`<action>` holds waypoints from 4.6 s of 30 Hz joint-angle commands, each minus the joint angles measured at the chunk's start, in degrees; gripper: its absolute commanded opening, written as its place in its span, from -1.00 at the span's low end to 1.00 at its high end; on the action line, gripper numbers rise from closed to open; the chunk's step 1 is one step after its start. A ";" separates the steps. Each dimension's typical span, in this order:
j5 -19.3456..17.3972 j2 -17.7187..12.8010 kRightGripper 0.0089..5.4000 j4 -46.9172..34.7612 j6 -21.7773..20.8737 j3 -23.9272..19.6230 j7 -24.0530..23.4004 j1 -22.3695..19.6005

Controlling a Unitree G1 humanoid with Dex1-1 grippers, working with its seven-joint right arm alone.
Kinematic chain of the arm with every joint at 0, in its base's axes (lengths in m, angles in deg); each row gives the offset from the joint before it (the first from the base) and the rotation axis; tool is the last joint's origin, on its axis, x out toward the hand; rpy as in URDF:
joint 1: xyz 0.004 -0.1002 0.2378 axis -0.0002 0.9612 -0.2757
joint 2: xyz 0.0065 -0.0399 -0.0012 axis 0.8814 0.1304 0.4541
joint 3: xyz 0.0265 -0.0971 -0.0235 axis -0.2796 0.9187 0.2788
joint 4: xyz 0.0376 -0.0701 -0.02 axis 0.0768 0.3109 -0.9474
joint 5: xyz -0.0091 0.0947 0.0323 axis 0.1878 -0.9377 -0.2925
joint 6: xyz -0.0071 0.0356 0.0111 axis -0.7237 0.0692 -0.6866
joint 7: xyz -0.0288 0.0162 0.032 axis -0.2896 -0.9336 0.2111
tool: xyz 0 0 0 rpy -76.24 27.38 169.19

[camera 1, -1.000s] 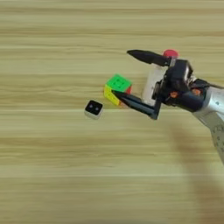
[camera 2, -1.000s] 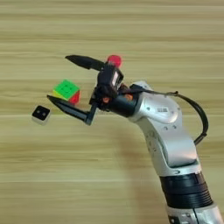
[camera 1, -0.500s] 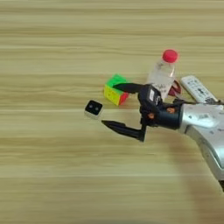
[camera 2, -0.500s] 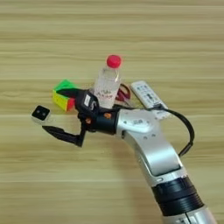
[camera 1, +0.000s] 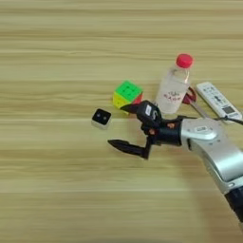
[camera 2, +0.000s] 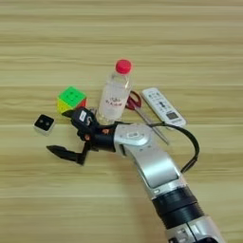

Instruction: Move the objects on the table

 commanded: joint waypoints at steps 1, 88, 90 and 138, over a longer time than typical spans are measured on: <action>0.52 1.33 0.99 0.34 -0.15 -1.24 -2.83 -5.40; 5.43 11.56 -0.08 13.08 1.70 0.83 -7.80 -11.37; 5.17 11.47 -0.08 12.43 1.45 0.79 -7.43 -11.19; 0.39 -17.10 -0.08 10.89 -14.40 -11.94 18.29 3.25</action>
